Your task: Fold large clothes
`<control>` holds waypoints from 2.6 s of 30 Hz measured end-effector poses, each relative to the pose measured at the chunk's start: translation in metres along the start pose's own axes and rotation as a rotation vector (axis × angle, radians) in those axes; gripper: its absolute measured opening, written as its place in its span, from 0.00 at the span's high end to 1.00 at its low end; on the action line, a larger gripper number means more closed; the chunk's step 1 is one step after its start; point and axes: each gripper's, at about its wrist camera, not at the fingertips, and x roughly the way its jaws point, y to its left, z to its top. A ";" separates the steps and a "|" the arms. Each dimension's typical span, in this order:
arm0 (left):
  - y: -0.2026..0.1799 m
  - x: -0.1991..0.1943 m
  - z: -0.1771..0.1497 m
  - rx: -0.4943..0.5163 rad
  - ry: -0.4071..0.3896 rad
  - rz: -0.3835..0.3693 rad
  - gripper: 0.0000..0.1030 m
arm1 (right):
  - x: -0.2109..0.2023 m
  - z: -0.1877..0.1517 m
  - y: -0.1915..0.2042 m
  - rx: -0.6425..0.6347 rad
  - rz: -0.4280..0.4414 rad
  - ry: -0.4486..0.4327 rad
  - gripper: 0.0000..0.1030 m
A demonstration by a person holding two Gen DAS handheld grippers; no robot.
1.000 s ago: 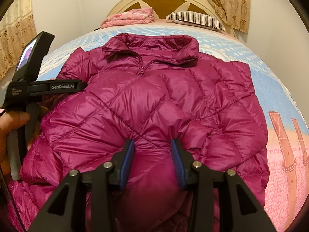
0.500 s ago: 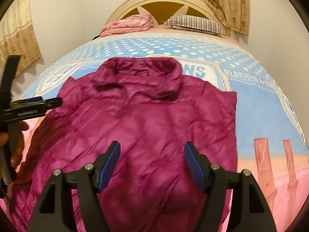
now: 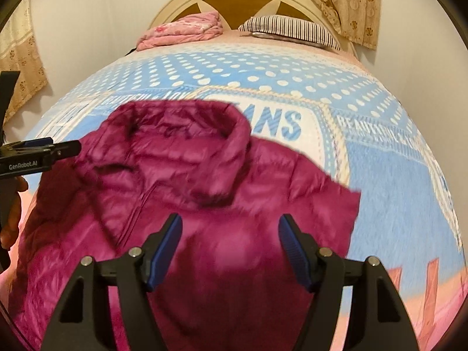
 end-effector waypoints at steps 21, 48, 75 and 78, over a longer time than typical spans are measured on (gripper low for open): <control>-0.042 0.066 0.048 0.119 0.029 -0.012 0.63 | 0.086 0.081 -0.007 -0.095 0.018 0.042 0.60; -0.020 0.045 -0.026 0.170 -0.011 -0.034 0.88 | 0.073 0.025 -0.012 -0.185 -0.040 0.033 0.89; -0.020 0.013 -0.037 0.186 -0.112 -0.040 0.87 | 0.077 0.073 0.003 0.120 0.114 0.006 0.46; -0.015 -0.018 -0.032 0.162 -0.174 -0.066 0.87 | 0.086 0.066 0.017 0.073 0.109 0.026 0.46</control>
